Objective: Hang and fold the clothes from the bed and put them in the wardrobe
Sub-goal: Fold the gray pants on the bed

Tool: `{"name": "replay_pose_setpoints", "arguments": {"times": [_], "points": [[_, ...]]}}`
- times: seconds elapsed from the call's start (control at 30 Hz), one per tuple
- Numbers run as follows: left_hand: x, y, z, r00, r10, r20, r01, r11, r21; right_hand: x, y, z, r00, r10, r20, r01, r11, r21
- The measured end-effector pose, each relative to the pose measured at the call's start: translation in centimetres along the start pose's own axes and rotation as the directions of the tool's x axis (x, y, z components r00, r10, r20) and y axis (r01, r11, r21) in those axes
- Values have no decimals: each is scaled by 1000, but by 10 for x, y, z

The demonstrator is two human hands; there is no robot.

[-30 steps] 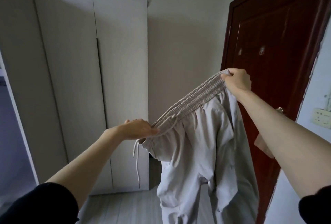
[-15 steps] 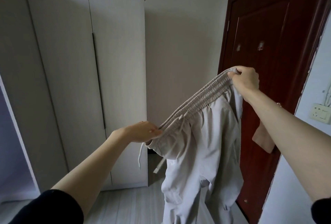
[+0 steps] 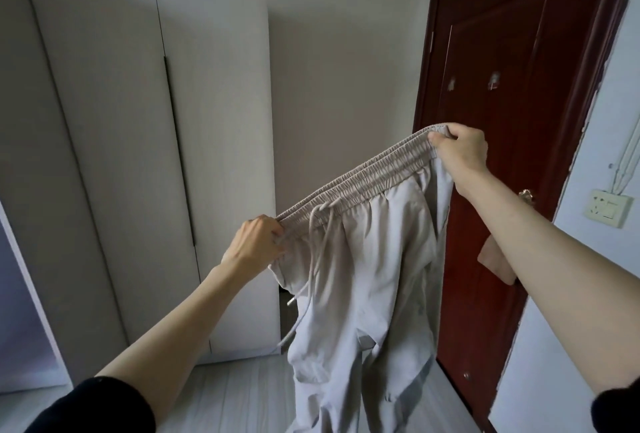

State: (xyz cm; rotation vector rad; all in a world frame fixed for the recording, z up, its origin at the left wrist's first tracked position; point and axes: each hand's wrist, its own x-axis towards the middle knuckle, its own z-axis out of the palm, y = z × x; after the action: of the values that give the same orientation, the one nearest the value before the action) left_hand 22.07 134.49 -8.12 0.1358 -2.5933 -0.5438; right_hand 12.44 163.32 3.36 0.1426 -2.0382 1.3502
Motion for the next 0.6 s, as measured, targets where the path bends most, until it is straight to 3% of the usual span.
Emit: {"name": "replay_pose_setpoints", "arguments": {"times": [0.13, 0.27, 0.4, 0.5, 0.6], "points": [[-3, -5, -5, 989, -110, -95, 95, 984, -151, -19, 23, -4, 988, 139, 63, -142, 989, 50], [8, -3, -21, 991, -133, -5, 127, 957, -260, -43, 63, -5, 940, 322, 116, -318, 947, -48], [31, 16, -39, 987, -157, 20, 157, 962, -222, -35, 64, -13, 936, 340, 87, -344, 939, 30], [30, 29, -29, 932, -314, 181, 359, 874, -329, -41, 67, -20, 926, 356, 126, -359, 933, 3], [9, 37, 0, 825, -419, 380, 562, 683, -466, -76, 81, -18, 864, 427, 266, -432, 901, -45]]}}
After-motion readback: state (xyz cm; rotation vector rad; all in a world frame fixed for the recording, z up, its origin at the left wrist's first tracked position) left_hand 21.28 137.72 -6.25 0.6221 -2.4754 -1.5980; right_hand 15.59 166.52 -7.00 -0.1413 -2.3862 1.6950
